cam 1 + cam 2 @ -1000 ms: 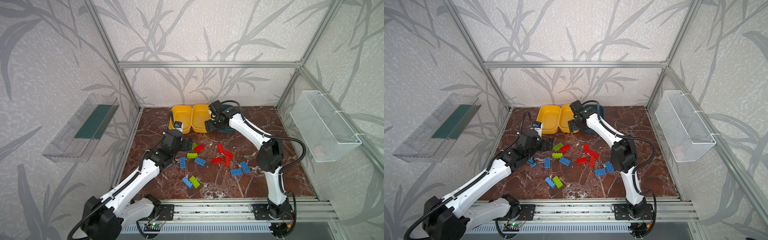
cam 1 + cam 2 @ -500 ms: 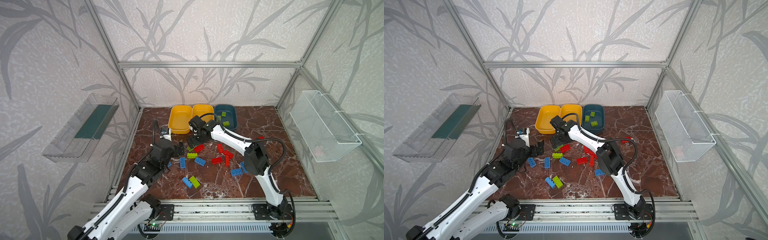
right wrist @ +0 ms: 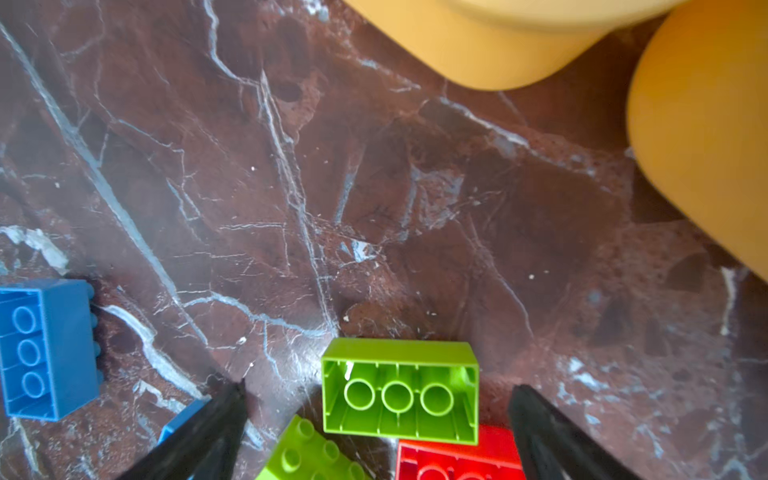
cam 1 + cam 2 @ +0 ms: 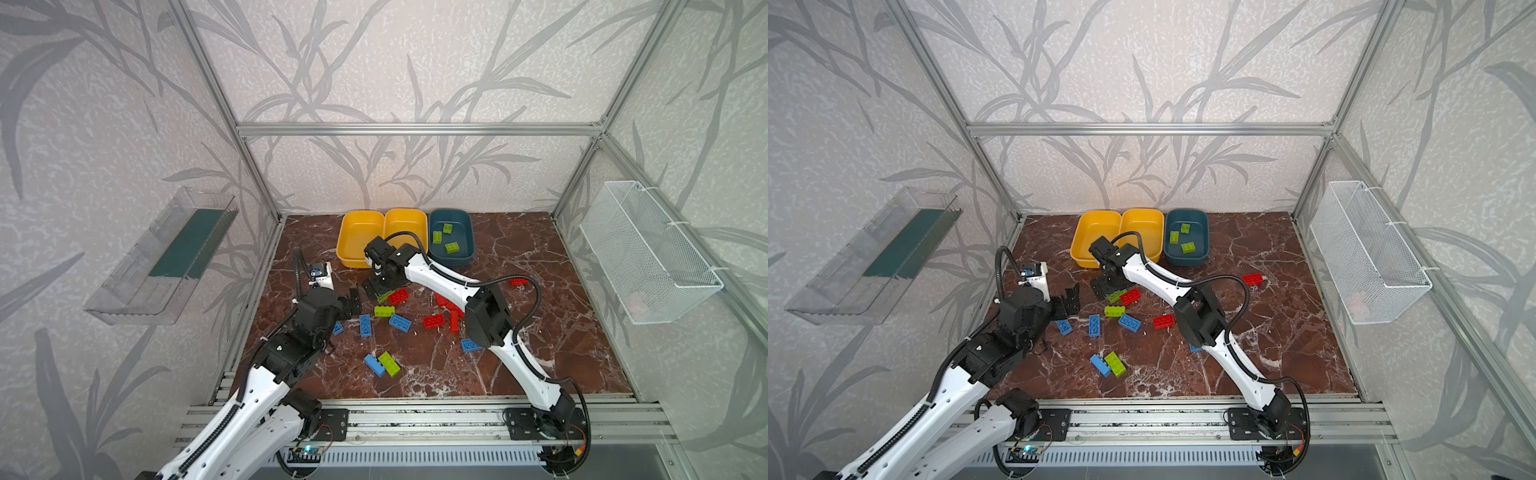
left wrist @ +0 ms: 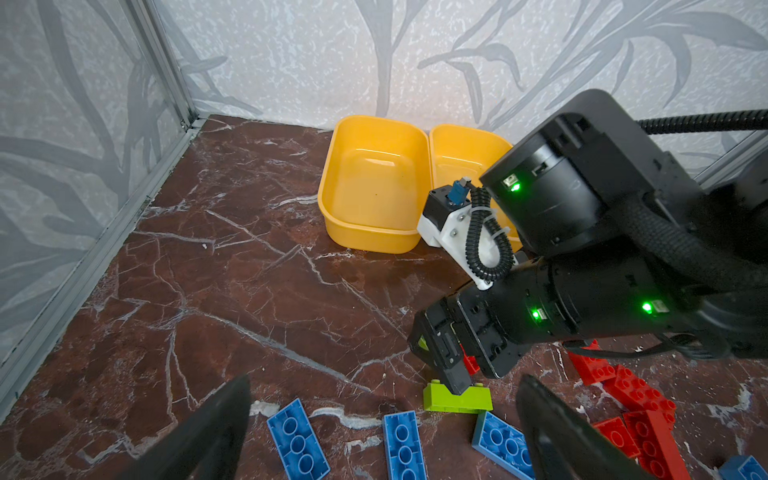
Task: Sort the legos into containers by color
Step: 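Move the right gripper back to the pile and grasp a lime green 2x4 brick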
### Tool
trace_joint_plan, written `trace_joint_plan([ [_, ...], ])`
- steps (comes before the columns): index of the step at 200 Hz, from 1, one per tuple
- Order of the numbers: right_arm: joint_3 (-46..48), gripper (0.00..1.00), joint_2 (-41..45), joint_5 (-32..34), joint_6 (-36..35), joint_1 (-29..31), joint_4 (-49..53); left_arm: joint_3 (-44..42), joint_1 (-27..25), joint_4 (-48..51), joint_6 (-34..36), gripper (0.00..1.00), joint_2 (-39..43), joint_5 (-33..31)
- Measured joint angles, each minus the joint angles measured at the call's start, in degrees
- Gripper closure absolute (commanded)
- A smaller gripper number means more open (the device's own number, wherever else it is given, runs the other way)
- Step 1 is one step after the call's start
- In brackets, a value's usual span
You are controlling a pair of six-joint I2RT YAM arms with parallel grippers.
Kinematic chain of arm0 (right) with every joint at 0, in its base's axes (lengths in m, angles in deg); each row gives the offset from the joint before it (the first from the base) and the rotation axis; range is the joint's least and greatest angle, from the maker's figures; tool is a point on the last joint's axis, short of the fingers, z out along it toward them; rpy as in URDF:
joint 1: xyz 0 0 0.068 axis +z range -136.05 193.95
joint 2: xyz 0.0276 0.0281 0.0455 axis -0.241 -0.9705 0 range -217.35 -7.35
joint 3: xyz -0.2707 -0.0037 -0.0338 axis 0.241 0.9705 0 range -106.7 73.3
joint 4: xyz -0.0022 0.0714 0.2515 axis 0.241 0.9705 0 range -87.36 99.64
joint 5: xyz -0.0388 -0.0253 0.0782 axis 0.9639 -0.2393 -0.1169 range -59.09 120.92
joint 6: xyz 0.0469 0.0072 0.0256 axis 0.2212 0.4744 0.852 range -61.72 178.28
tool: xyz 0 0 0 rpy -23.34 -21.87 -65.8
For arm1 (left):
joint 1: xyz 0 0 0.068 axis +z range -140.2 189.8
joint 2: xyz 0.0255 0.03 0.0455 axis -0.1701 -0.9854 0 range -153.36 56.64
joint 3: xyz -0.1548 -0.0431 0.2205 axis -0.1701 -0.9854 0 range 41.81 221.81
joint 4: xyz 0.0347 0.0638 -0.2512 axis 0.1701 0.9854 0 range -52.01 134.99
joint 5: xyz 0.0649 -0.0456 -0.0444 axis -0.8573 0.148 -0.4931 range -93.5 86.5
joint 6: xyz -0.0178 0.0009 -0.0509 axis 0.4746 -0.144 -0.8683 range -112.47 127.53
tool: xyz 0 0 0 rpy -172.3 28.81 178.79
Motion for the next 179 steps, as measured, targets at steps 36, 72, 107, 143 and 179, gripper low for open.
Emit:
trace_joint_plan([
  [36,-0.09,0.05,-1.42,0.04,-1.07,0.04,1.57,0.0,0.0,-0.57,0.04,0.01,-1.95,0.0],
  [72,-0.09,0.09,-1.73,0.5,-1.64,0.04,2.27,0.02,0.07,-1.64,0.24,0.01,-4.24,0.07],
  [107,-0.09,0.22,-2.56,1.11,-2.43,0.04,2.25,0.13,0.13,-2.45,0.66,0.01,-6.12,0.33],
  [143,-0.2,0.39,-2.99,1.73,-2.71,0.04,2.25,0.44,0.33,-3.34,0.87,0.01,-7.39,0.79],
  [179,-0.59,0.44,-2.99,2.25,-2.56,0.04,3.1,0.44,0.44,-4.07,0.94,0.01,-8.15,1.29],
])
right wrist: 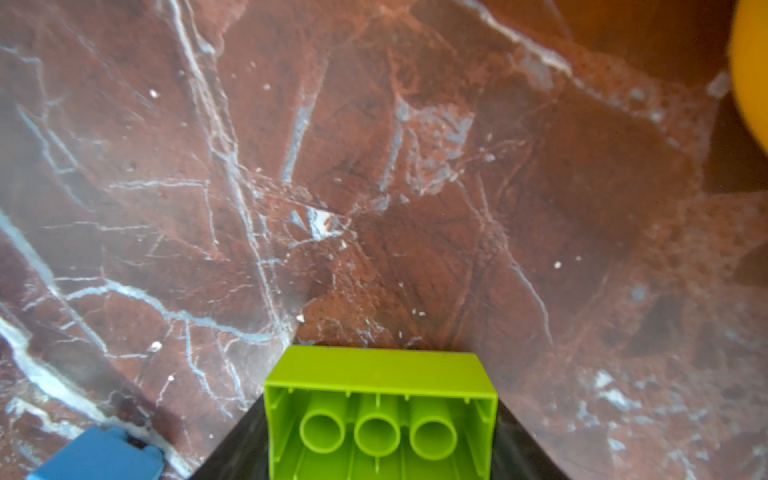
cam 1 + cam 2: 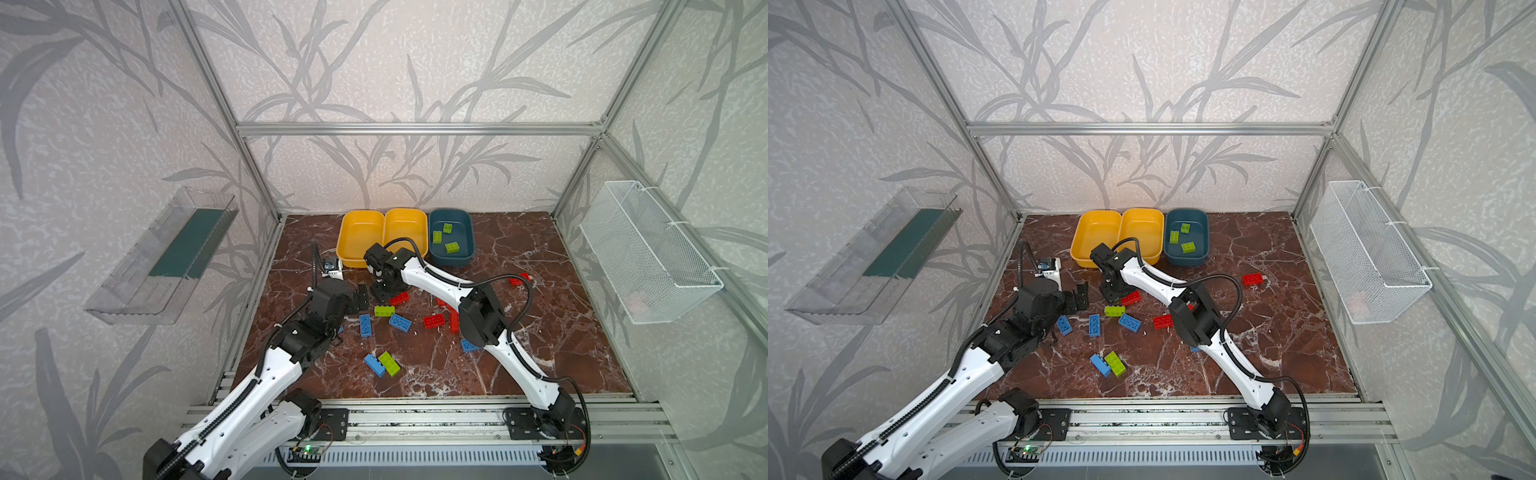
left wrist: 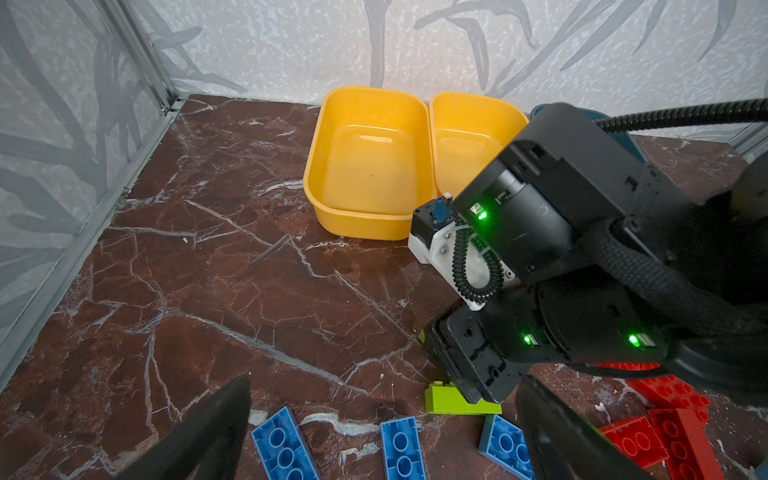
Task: Sort the legos into containers by color
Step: 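Move the right gripper back to the pile and grasp a lime green 2x4 brick, then carry the green brick with the right gripper into the teal bin and release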
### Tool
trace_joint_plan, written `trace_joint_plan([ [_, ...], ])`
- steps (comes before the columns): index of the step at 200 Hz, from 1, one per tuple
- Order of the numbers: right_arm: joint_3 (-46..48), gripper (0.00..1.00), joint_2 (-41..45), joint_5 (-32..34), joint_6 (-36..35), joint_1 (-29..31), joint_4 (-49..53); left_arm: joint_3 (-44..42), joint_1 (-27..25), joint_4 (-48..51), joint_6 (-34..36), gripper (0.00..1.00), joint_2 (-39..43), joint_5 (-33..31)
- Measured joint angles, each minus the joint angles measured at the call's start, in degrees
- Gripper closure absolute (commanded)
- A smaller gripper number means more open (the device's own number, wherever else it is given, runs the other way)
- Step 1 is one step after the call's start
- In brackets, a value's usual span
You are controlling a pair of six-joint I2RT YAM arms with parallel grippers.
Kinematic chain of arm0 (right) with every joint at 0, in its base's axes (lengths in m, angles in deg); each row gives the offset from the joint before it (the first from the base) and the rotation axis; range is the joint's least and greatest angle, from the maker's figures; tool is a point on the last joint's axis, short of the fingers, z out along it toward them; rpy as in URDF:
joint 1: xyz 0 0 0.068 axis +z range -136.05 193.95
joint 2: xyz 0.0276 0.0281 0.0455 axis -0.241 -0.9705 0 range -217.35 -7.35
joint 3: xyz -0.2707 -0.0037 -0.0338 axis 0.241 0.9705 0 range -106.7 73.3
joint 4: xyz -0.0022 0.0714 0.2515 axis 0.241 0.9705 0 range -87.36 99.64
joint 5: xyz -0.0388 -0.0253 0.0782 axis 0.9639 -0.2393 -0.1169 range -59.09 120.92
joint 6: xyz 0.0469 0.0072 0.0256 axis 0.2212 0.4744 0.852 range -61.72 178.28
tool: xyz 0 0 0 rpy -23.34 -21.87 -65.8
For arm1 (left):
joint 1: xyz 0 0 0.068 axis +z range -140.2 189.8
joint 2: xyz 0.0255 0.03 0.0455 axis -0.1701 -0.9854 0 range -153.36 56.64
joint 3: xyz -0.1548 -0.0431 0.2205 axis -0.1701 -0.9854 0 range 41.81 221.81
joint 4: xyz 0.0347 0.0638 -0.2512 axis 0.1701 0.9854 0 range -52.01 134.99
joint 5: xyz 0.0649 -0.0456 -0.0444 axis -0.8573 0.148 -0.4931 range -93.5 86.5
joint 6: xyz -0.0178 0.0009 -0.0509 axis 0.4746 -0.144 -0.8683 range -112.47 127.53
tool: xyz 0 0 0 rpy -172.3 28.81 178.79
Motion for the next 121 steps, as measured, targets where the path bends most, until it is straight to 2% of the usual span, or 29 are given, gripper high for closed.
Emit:
trace_joint_plan([
  [44,-4.55,0.45,0.44,2.08,-0.24,-0.46,4.46,0.55,0.2,-1.11,0.42,0.01,-1.88,0.92],
  [72,-6.16,0.45,4.44,3.69,-1.03,-2.16,6.6,1.33,0.35,-2.86,0.94,0.01,-3.58,1.79],
  [121,-8.79,0.45,10.32,7.28,-1.42,-12.72,7.23,4.68,0.42,-6.08,2.38,0.01,-9.99,4.59],
])
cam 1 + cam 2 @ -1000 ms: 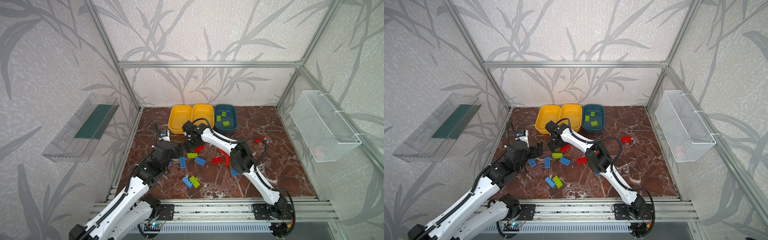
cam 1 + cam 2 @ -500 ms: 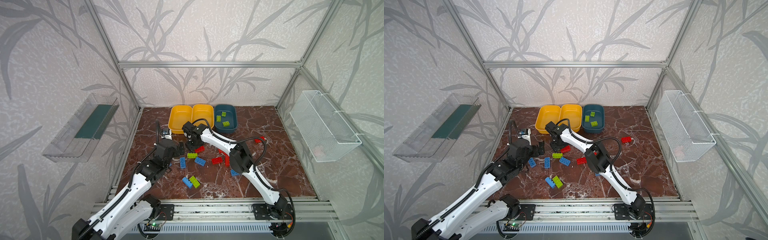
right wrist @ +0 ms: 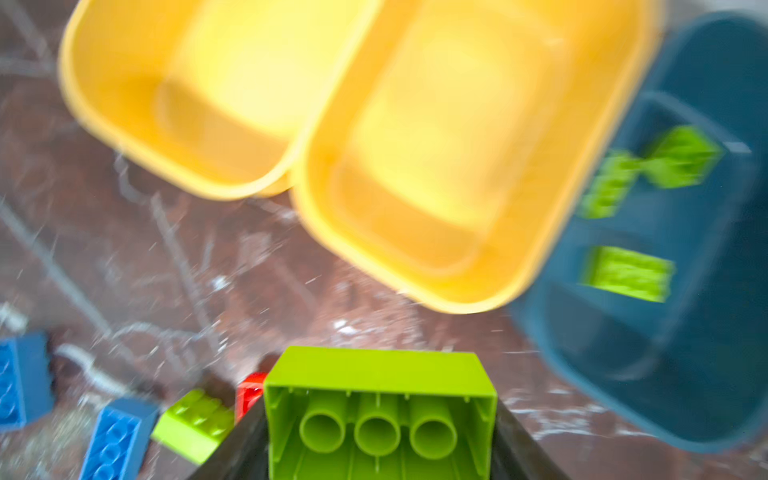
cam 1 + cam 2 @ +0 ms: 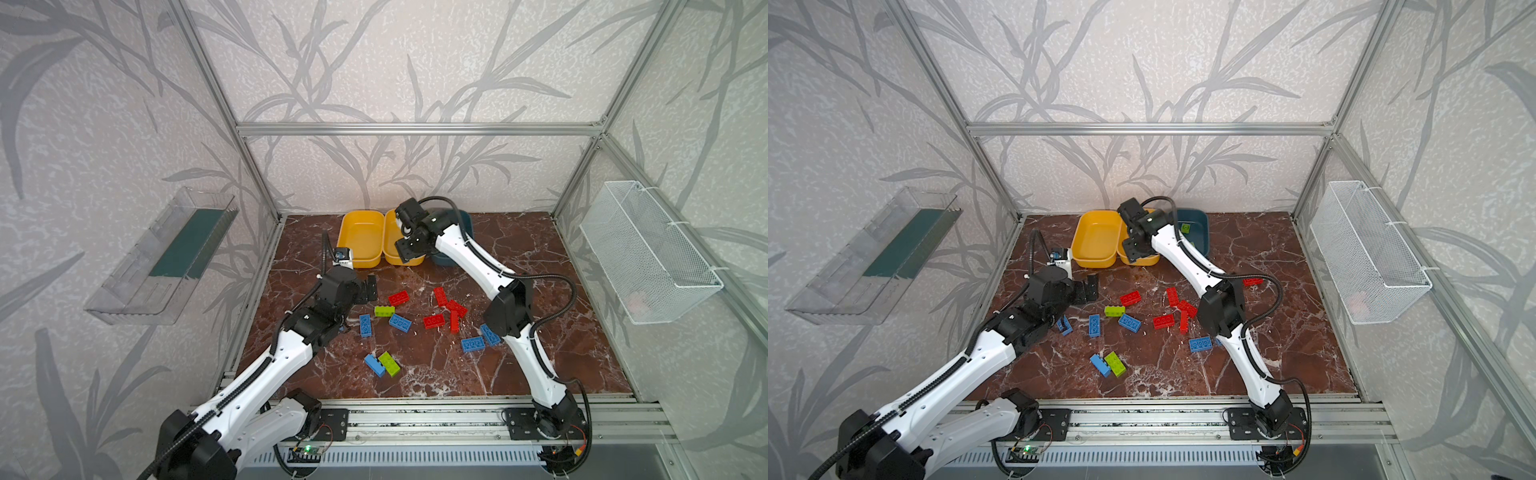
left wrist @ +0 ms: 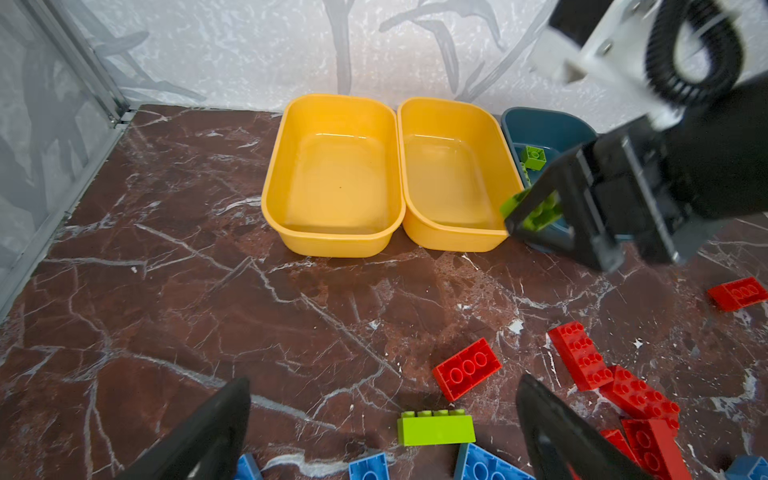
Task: Sort the legos into containers by color
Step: 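Carry the green brick with the right gripper into the teal bin and release, then lower the right gripper onto a lime green 2x4 brick among blue bricks and grasp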
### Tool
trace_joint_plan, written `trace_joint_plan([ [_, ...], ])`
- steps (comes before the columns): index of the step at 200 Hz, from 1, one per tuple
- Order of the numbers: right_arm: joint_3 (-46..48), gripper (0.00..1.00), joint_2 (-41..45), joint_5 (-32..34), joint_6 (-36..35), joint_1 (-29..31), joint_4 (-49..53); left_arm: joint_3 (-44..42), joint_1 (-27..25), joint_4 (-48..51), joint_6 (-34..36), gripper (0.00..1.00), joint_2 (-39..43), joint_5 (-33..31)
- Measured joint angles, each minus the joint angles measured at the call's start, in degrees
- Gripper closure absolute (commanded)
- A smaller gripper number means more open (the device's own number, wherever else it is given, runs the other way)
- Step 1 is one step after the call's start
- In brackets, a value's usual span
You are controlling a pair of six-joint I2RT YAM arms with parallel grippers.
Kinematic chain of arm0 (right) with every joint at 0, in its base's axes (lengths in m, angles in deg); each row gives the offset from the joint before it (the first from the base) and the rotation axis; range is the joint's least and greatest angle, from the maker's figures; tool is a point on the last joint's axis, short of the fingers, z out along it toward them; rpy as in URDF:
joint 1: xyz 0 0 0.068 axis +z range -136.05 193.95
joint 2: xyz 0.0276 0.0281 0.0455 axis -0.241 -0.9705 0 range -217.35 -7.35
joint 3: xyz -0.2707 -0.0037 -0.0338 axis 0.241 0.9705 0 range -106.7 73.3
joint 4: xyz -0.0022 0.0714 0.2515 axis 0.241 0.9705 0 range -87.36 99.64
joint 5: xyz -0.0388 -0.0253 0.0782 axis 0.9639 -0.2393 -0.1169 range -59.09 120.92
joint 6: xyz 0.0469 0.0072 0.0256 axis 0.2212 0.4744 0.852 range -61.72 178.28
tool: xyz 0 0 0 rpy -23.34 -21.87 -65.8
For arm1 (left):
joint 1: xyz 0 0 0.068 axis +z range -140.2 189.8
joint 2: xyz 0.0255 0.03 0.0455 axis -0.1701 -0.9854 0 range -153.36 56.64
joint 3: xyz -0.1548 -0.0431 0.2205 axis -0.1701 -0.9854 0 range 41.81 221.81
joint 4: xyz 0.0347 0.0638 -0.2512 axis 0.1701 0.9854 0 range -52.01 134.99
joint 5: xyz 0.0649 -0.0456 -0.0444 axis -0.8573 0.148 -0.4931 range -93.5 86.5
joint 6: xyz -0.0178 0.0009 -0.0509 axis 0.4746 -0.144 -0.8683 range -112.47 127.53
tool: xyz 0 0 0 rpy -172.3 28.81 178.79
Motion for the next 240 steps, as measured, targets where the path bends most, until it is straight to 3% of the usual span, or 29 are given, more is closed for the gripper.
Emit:
trace_joint_plan([
  [66,-0.07,0.45,-2.73,-0.37,3.69,-13.31,-3.02,13.29,0.0,-0.46,2.4,0.01,-14.45,5.57],
  [117,-3.96,0.4,-11.43,-2.78,5.64,-16.39,-7.37,23.61,0.0,1.25,2.99,0.01,-22.84,9.86],
  [132,-7.78,0.34,-14.45,-3.56,6.21,-16.98,-7.41,24.28,0.0,1.79,3.19,0.01,-23.26,10.19],
  [162,-11.3,0.13,-16.48,-5.53,7.23,-17.53,-7.56,24.35,0.0,3.65,4.0,0.01,-23.17,10.29],
  [199,-10.64,0.09,-15.65,-6.01,8.2,-17.4,-8.46,21.62,0.0,4.52,4.92,0.01,-20.02,9.9],
  [240,-7.41,0.1,-9.81,-3.56,7.43,-14.64,-5.73,14.05,0.33,4.35,5.55,0.01,-11.02,9.44],
])
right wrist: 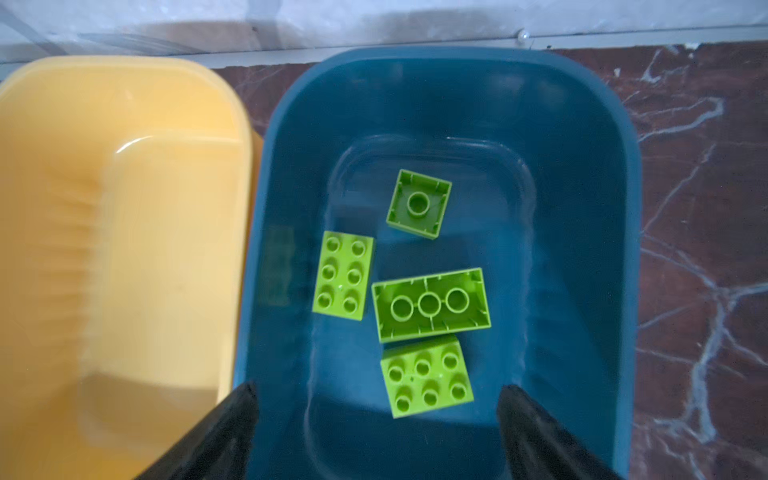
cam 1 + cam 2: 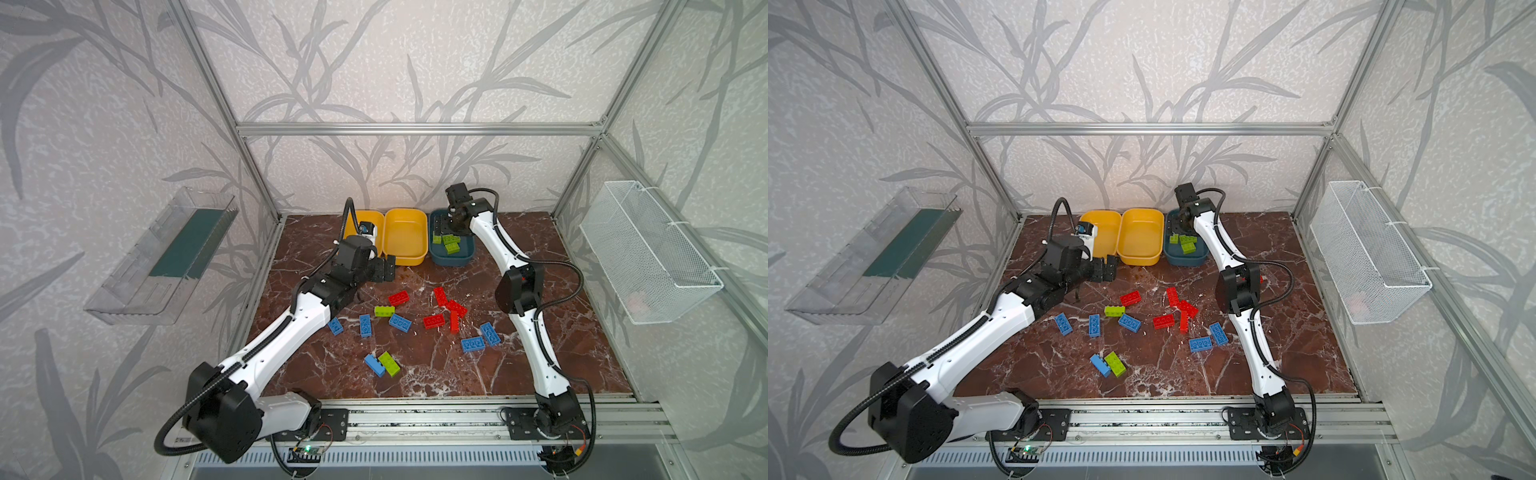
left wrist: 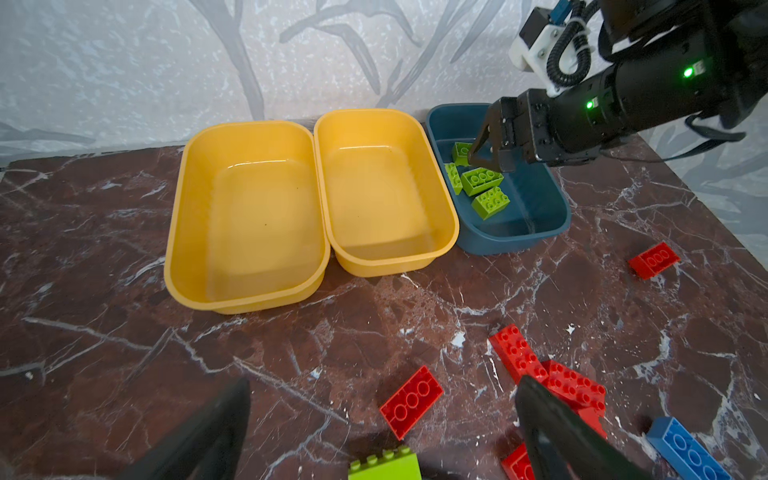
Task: Sort the legos into containers by color
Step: 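Lower the right gripper onto a lime green 2x4 brick among blue bricks and grasp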
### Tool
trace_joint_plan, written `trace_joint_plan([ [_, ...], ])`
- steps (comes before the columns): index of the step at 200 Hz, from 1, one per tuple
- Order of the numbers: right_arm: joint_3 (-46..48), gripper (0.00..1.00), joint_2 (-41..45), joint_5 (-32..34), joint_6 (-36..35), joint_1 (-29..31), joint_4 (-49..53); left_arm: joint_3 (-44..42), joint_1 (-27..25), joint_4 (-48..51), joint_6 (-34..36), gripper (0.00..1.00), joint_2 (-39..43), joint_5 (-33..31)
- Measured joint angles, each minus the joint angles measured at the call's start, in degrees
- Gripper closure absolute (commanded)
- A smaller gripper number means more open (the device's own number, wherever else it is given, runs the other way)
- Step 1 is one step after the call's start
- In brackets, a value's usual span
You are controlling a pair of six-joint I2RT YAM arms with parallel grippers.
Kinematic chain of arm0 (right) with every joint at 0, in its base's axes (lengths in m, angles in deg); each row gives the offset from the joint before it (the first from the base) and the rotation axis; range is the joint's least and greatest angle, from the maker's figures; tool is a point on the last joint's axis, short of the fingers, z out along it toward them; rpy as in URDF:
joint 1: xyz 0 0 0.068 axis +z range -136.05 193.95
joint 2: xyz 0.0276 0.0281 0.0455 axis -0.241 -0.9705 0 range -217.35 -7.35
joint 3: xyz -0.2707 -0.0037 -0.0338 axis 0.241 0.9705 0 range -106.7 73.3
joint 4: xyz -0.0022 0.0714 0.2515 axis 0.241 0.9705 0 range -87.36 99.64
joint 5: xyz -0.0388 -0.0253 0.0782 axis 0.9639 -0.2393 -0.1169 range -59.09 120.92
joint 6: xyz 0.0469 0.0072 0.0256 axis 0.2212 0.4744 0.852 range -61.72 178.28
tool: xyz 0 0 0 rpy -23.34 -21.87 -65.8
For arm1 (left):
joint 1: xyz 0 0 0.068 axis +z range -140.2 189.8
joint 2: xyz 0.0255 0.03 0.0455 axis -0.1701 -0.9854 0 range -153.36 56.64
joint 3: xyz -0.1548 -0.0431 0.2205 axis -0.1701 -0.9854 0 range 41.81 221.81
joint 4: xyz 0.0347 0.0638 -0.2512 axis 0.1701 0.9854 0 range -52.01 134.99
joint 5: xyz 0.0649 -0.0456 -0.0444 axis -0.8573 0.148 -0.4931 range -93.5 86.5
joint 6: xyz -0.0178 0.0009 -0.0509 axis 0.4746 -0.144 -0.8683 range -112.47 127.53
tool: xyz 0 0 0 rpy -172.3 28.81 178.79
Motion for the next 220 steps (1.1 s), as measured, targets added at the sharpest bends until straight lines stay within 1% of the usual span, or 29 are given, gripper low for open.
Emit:
trace_joint_plan([
  [30,5.77,0.11,8.66,1.75,-0.59,5.42,3.93,-5.92,0.37,0.31,-0.72,0.01,6.03,-0.22],
  [52,15.39,0.11,17.53,2.1,-1.09,11.28,4.81,-9.86,0.37,1.29,-2.8,0.01,11.23,-0.85],
  [77,24.28,0.16,22.93,1.11,-1.2,17.92,4.33,-13.55,0.37,3.17,-5.77,0.01,18.1,-2.71],
  [112,33.79,0.22,23.82,-1.55,-0.7,26.18,1.73,-16.96,0.37,6.6,-10.71,0.01,27.21,-4.42],
  [139,38.25,0.24,23.8,-4.68,0.2,30.01,0.55,-16.79,0.37,11.02,-14.67,0.01,31.71,-4.11],
  [154,38.27,0.24,23.78,-6.03,0.81,31.04,0.15,-15.5,0.37,15.37,-16.98,0.01,33.11,-4.07],
  [180,38.25,0.2,23.63,-7.48,2.49,31.52,-0.48,-13.81,0.37,21.03,-19.37,0.01,36.3,-4.24],
  [206,38.25,0.2,22.67,-7.48,5.97,31.52,-2.01,-14.25,0.37,23.34,-19.5,0.01,40.85,-5.29],
  [220,38.12,0.15,21.57,-7.45,8.7,31.52,-2.6,-15.08,0.37,23.39,-19.21,0.01,42.71,-6.05],
])
